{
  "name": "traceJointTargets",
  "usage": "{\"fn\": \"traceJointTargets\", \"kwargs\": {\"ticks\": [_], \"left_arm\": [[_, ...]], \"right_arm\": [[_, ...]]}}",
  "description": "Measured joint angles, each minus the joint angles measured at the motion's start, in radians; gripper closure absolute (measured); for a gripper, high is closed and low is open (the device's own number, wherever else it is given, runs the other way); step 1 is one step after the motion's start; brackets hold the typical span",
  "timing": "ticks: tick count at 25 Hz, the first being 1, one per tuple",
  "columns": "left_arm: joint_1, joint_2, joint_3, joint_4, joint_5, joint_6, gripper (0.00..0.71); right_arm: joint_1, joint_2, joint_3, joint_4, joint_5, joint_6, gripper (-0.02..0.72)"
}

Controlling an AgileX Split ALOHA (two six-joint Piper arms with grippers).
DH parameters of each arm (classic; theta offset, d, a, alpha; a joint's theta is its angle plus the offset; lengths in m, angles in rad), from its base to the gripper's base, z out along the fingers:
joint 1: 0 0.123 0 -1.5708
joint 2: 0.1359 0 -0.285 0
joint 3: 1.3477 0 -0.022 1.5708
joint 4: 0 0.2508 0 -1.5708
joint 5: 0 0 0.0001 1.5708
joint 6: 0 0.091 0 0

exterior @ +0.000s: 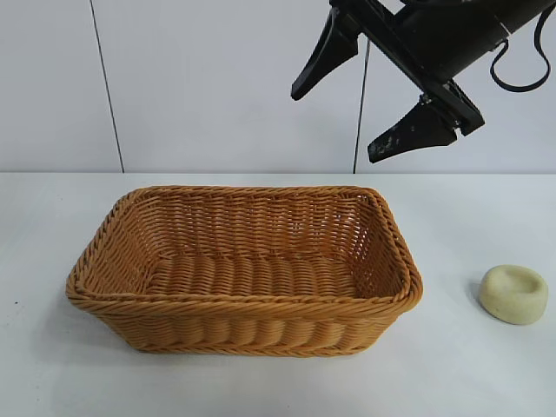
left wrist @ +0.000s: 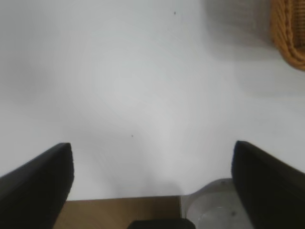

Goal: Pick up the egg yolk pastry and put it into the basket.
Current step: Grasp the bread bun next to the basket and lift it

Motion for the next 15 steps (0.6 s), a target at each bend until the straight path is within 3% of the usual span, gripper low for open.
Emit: {"fn": "traceJointTargets", "kwargs": {"ticks": [8,15], "left_arm": [[0.000,-0.324,0.136,-0.073,-0.116,0.000,0.063],[0.000,-0.372,0.139,-0.078,-0.119,0.000,0.063]], "right_arm": [[0.000,0.000,0.000,0.000,0.000,0.001,0.008],[0.000,0.000,0.000,0.000,0.000,0.001,0.008]]}}
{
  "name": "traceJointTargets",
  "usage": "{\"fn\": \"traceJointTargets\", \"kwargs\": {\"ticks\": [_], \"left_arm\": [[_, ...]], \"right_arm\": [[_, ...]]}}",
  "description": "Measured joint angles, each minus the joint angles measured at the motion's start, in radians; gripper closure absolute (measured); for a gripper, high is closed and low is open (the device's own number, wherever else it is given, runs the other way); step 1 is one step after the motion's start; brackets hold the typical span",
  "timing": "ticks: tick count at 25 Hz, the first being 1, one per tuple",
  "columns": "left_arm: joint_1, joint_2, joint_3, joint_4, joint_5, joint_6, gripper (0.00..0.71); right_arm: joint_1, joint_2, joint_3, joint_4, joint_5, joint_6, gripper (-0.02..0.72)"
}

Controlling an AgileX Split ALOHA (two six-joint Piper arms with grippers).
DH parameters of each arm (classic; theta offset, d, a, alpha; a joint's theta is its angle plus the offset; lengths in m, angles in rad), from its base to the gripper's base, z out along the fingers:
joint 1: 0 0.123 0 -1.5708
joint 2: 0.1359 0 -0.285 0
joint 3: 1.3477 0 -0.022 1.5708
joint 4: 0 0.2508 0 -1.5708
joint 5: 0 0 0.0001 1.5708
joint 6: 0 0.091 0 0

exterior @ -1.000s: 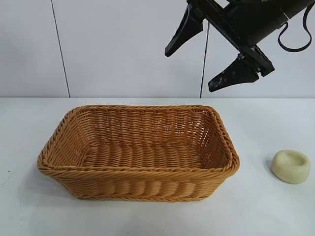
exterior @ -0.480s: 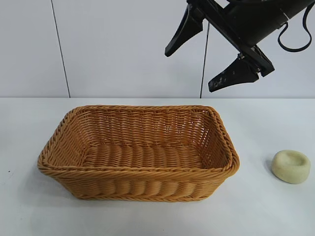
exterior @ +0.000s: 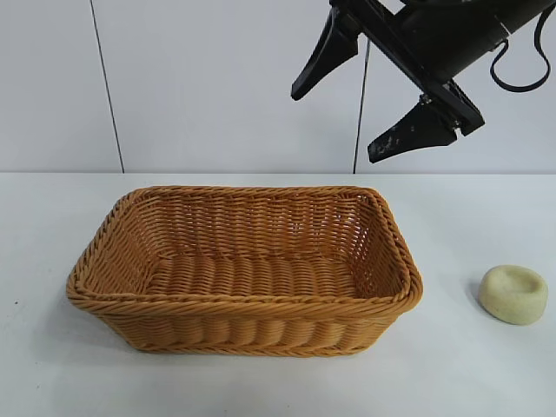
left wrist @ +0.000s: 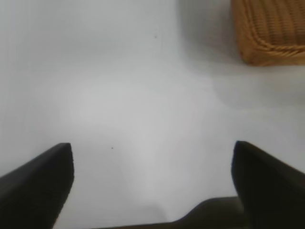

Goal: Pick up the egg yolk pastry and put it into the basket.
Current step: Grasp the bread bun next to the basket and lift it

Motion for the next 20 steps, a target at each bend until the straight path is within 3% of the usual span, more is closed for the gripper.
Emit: {"fn": "traceJointTargets", "kwargs": {"ticks": [5,10,12,18,20], "left_arm": [[0.000,-0.047,0.000,-0.001,-0.003,0.000,0.063],[0.000,-0.213,0.001,-0.001,-0.006,0.000,0.063],[0.000,-0.240,0.001,-0.001,-0.006,0.000,0.063],[0.000,-0.240,0.001,-0.001,-0.006,0.000,0.063],[0.000,-0.240,0.001,-0.001,-0.006,0.000,0.063]], "right_arm": [[0.000,0.000,0.000,-0.033,0.001,-0.001,0.008],[0.000,-0.011,-0.005,-0.157,0.005,0.009,0.008],[0.000,-0.017,-0.021,-0.250,0.022,0.044,0.008],[0.000,-0.021,-0.144,-0.683,0.205,0.251,0.008],[0.000,-0.021,-0.171,-0.794,0.251,0.310,0.008]]}}
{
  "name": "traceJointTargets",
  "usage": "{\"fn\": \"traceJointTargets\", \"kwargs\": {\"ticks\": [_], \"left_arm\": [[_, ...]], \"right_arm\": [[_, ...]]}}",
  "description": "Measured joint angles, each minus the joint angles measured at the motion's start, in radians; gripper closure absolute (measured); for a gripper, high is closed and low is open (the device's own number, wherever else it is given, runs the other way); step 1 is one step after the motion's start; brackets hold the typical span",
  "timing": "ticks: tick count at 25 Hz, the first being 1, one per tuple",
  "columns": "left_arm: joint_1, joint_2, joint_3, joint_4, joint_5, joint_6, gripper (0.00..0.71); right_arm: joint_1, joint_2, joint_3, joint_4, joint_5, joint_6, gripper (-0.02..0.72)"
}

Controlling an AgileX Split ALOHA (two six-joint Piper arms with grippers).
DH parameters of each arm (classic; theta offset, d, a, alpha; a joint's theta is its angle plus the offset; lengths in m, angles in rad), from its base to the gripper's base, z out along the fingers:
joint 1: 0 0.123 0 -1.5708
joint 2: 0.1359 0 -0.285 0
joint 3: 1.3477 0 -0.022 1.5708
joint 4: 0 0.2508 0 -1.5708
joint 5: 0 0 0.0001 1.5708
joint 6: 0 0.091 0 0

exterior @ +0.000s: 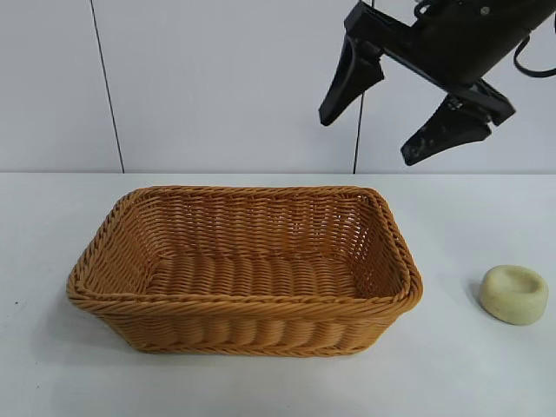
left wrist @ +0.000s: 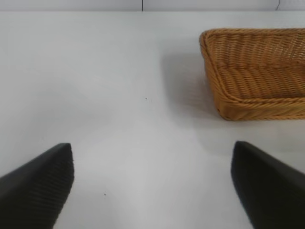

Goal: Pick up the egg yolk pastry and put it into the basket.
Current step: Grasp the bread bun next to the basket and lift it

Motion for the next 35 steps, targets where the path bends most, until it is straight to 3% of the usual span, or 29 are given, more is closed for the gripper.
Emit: {"fn": "traceJointTargets", "kwargs": {"ticks": [2,4,11,16,29,35], "left_arm": [[0.000,0.000,0.000,0.000,0.000,0.000,0.063],[0.000,0.000,0.000,0.000,0.000,0.000,0.063],[0.000,0.000,0.000,0.000,0.000,0.000,0.063],[0.000,0.000,0.000,0.000,0.000,0.000,0.063],[0.000,0.000,0.000,0.000,0.000,0.001,0.063],[0.000,0.000,0.000,0.000,0.000,0.001,0.063]], "right_arm": [[-0.010,0.000,-0.003,-0.076,0.034,0.033,0.008],[-0.036,0.001,-0.003,-0.101,0.048,0.047,0.008],[-0.152,0.039,-0.003,-0.081,0.050,0.040,0.008],[-0.163,0.100,0.028,-0.066,0.050,0.021,0.008],[-0.163,0.319,0.187,-0.049,-0.156,0.005,0.008],[-0.163,0.342,0.187,-0.093,-0.199,0.035,0.008]]}}
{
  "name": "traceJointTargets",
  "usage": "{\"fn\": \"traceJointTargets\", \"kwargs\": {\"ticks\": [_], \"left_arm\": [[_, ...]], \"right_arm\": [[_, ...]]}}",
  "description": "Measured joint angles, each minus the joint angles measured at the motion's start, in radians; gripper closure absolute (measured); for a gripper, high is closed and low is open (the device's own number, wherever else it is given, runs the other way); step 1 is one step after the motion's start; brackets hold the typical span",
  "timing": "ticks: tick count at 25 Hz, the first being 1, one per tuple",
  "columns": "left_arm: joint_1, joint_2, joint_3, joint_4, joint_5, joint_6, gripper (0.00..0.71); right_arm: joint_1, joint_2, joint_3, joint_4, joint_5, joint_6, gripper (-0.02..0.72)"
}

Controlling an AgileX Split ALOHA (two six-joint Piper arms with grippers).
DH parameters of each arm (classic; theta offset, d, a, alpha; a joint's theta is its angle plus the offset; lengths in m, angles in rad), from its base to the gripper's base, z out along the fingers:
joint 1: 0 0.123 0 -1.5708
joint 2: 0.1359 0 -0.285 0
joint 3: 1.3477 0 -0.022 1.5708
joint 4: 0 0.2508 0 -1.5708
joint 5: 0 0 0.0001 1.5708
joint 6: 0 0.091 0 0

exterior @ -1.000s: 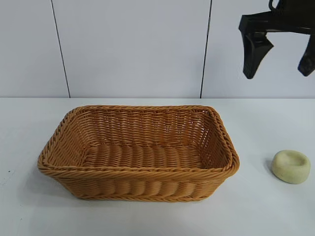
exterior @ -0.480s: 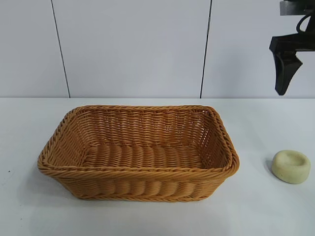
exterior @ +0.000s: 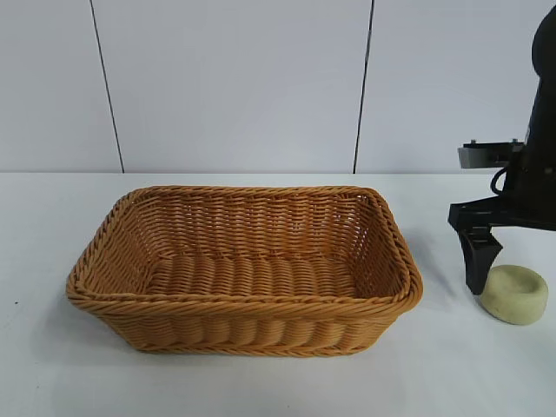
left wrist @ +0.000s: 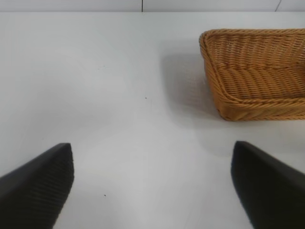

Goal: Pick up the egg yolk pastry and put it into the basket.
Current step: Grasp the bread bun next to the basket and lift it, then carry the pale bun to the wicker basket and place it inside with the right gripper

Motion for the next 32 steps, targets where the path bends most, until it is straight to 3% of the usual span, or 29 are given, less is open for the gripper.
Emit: {"fn": "traceJointTargets", "kwargs": {"ticks": [5,7,9,14,17,22,32], "left_arm": [[0.000,0.000,0.000,0.000,0.000,0.000,0.063],[0.000,0.000,0.000,0.000,0.000,0.000,0.063],[0.000,0.000,0.000,0.000,0.000,0.000,0.063],[0.000,0.000,0.000,0.000,0.000,0.000,0.063],[0.000,0.000,0.000,0.000,0.000,0.000,0.063],[0.000,0.000,0.000,0.000,0.000,0.000,0.063],[0.000,0.000,0.000,0.000,0.000,0.000,0.063]], "right_arm": [[0.000,0.024,0.000,-0.007,0.000,0.013,0.008],[0.000,0.024,0.000,-0.007,0.004,0.014,0.040],[0.000,0.024,0.000,-0.007,0.014,0.014,0.125],[0.000,0.024,-0.002,-0.007,0.064,0.014,0.420],[0.000,0.007,-0.008,-0.007,0.082,0.014,0.519],[0.000,-0.086,-0.036,-0.003,0.121,0.014,0.549],[0.000,-0.277,-0.197,-0.003,0.298,-0.020,0.554]]}}
